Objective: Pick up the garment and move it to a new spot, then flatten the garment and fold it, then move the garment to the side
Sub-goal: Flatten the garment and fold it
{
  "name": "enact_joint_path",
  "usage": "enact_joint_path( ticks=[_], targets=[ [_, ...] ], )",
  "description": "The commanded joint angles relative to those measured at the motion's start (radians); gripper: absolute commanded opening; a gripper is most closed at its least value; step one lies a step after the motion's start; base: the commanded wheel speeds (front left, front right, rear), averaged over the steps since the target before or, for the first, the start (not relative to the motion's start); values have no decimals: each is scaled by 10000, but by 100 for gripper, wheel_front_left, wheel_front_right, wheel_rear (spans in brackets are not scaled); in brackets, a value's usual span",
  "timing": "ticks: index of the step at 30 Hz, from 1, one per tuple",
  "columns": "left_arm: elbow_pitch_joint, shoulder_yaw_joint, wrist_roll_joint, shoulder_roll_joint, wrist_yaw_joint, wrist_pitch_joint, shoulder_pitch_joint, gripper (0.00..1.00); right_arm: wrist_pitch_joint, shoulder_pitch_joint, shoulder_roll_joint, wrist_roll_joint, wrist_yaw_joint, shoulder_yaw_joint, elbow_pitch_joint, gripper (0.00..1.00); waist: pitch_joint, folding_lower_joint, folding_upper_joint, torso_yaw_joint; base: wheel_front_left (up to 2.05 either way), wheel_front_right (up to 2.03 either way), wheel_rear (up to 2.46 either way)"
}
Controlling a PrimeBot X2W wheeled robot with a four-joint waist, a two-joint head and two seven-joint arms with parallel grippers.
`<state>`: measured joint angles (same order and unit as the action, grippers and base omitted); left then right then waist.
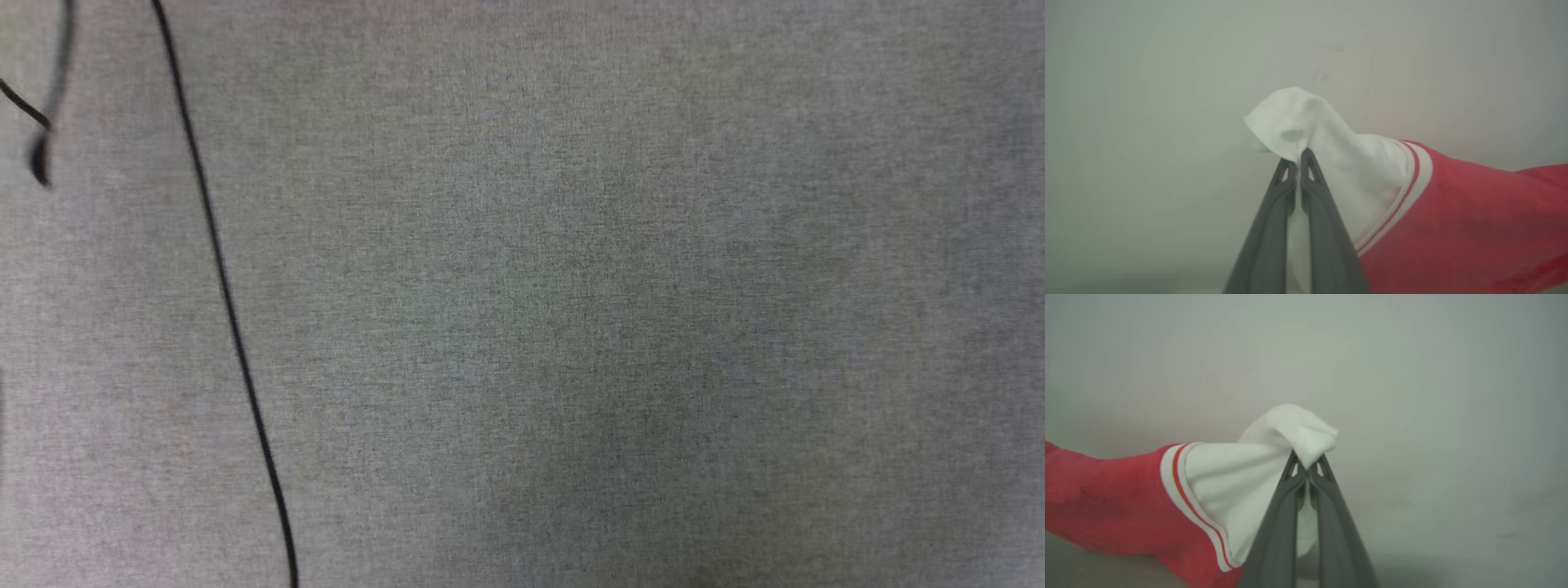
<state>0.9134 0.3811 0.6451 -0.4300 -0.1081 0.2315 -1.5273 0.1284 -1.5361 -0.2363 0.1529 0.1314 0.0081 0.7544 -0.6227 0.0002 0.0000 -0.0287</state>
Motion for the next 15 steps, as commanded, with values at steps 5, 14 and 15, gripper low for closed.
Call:
enact_joint_path(
  ticks=[5, 14, 15],
  targets=[
    [654, 56, 450, 281, -176, 165, 857, 0, -549, 795, 251, 603, -13, 395, 788, 0, 10, -2, 0, 41, 0, 0, 0],
    [454, 156, 1330, 543, -229, 332, 3595, 0, -1390, 3597, 358, 1766, -12, 1041, 981, 0, 1101, -2, 0, 162, 0, 0, 0],
    [317, 132, 1432, 513, -229, 342, 3979, 0, -1427, 3960, 353, 1892, -12, 1097, 892, 0, 1238, -2, 0, 169, 0, 0, 0]
  ],
)
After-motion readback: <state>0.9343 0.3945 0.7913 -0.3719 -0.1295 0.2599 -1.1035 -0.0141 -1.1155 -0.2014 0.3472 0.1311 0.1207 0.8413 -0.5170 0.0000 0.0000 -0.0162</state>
